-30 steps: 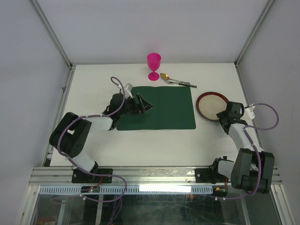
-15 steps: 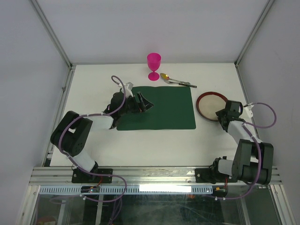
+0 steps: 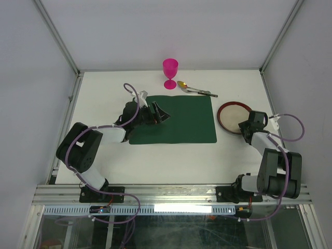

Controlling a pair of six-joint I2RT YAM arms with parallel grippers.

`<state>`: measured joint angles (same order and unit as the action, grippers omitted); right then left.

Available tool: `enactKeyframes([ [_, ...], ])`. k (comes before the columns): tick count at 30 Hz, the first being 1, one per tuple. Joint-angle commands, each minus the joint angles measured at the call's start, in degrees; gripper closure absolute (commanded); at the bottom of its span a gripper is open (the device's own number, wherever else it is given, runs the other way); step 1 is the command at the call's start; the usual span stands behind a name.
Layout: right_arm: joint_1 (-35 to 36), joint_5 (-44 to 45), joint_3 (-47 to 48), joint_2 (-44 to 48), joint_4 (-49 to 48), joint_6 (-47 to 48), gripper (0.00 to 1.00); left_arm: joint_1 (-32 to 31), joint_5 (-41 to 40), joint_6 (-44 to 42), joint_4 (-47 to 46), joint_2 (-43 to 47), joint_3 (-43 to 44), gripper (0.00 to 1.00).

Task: Set the dinner table for one person
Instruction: Pick up the plate at the center of the board.

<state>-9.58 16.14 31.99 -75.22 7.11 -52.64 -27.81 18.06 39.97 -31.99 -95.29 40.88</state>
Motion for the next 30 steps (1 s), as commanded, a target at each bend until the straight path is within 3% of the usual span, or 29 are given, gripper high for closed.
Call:
enactKeyframes([
  [1,-0.50,1.09,0.13,-0.98,-4.04,-1.77,0.46,-0.40,-0.49,-1.12,-1.66,-0.10,2.71,0.17],
  [8,-0.66,1.07,-0.24,-2.64,-5.61,-2.59,0.51,-0.44,0.19,-1.14,-2.01,-2.00,4.46,0.16],
  [18,-1.42,0.93,-0.71,-2.08,-6.21,-1.56,0.50,-0.56,10.42,1.45,-8.79,-12.98,13.97,0.17],
  [30,-2.11,-0.42,-1.22,-3.76,-7.06,-1.86,0.69,-3.28,11.23,2.00,-7.39,-18.38,22.01,0.20],
])
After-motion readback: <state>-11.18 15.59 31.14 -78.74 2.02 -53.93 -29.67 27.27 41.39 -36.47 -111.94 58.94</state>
